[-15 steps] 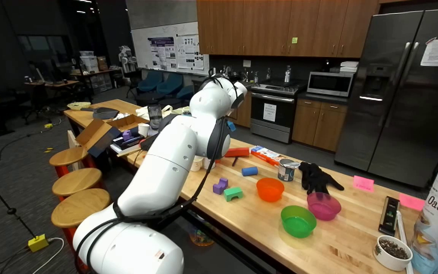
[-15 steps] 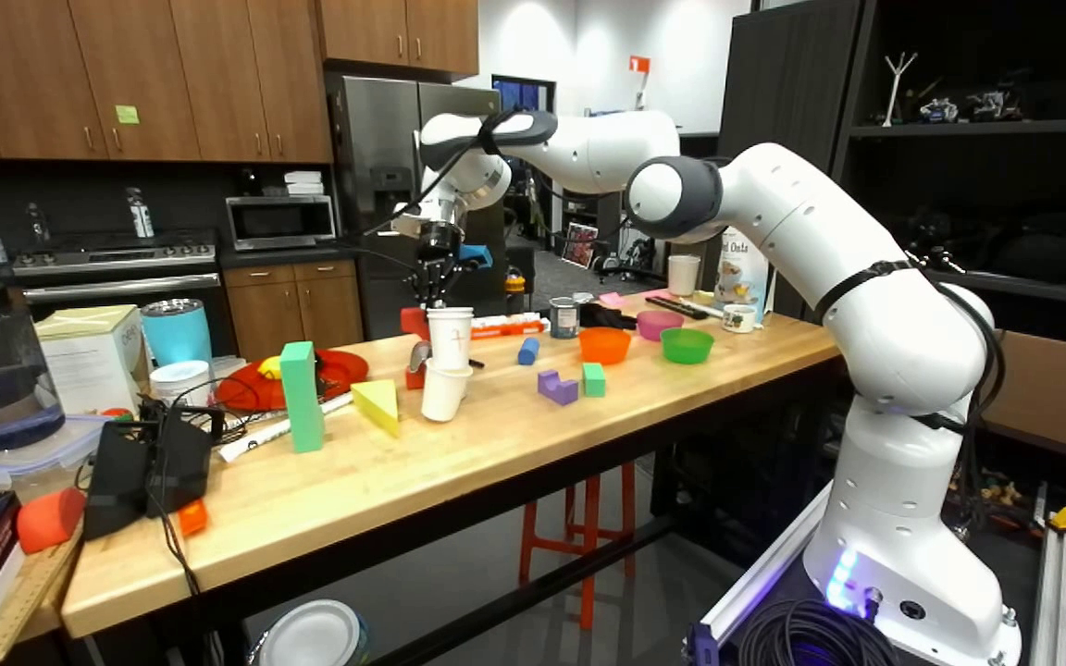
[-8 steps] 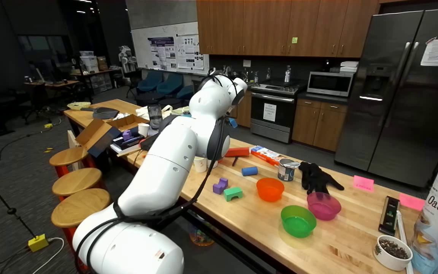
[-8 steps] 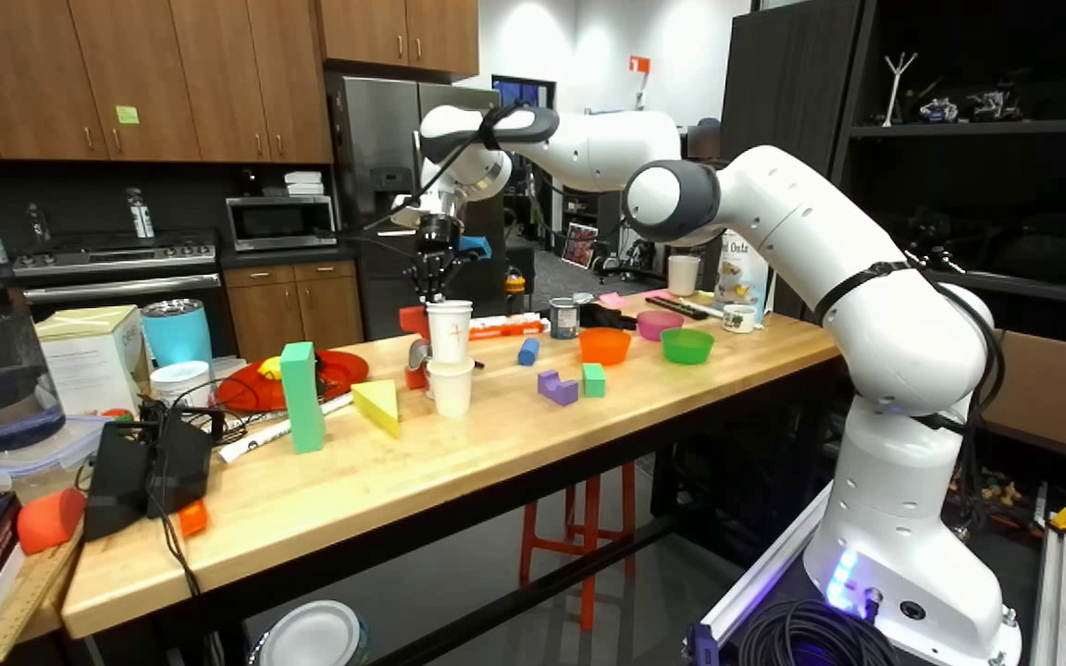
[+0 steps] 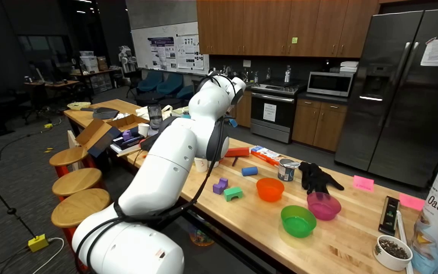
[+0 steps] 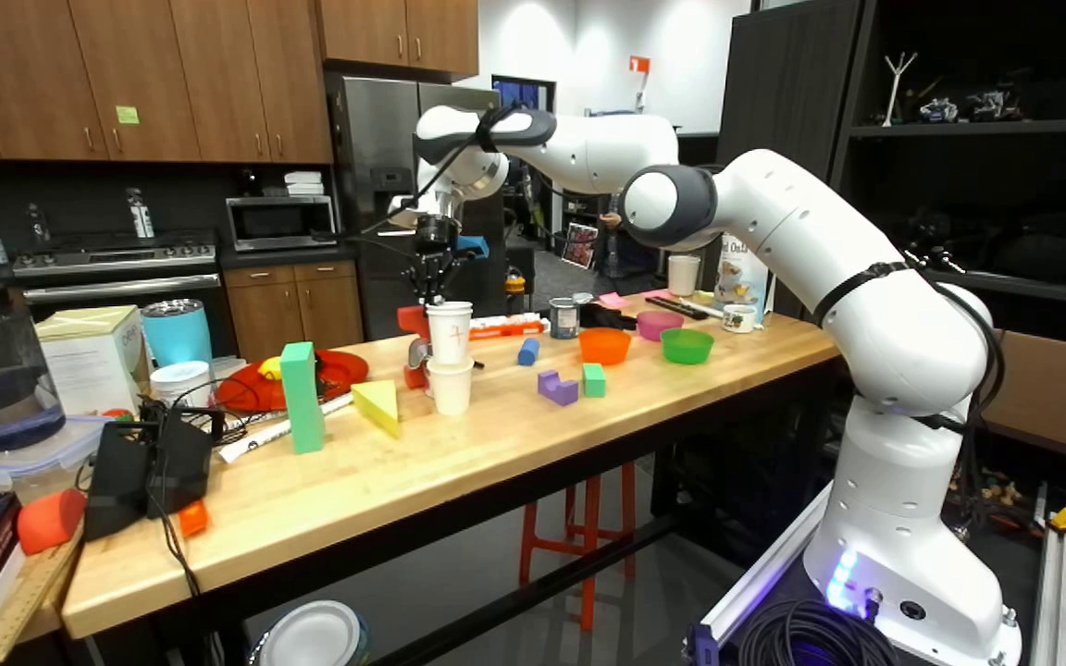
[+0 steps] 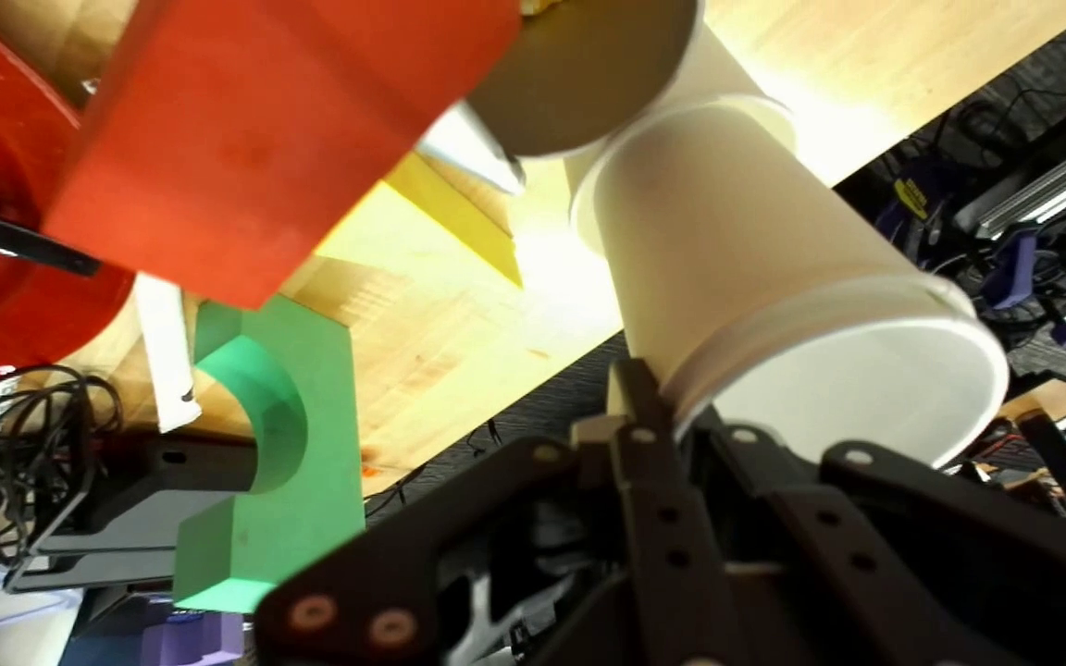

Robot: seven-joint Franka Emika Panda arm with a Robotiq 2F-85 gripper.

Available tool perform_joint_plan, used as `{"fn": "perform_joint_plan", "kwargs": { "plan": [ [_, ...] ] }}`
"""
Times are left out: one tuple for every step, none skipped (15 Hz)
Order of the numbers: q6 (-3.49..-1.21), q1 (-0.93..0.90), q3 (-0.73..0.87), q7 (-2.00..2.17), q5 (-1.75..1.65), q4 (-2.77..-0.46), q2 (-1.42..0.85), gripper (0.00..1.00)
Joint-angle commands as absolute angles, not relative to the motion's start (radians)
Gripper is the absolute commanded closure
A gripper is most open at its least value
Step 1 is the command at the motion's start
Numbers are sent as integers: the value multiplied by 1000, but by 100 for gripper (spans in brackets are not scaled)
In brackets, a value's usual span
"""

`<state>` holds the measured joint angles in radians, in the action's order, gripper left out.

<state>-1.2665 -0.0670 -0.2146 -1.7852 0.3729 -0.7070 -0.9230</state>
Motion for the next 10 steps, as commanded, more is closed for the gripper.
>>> {"fn": "perform_joint_plan", "kwargs": {
  "plan": [
    [-1228,-81,-210,-1811,340,-648,-945,64],
    [-1224,-83,-210,-1815,336,-646,-946,59],
    [-1221,-85,-210,-1819,333,-644,-948,52],
    [-1219,-86,-210,-1820,331,-641,-948,45],
    [-1220,-84,-210,-1819,332,-640,-948,39],
    [-1221,-84,-210,-1819,333,-640,-948,32],
    [-1225,-85,-210,-1817,334,-641,-948,26],
    [-1226,-83,-211,-1816,336,-640,-948,18],
    [-1226,-82,-211,-1816,337,-637,-948,12],
    [-1228,-82,-211,-1814,338,-636,-950,6]
  ]
}}
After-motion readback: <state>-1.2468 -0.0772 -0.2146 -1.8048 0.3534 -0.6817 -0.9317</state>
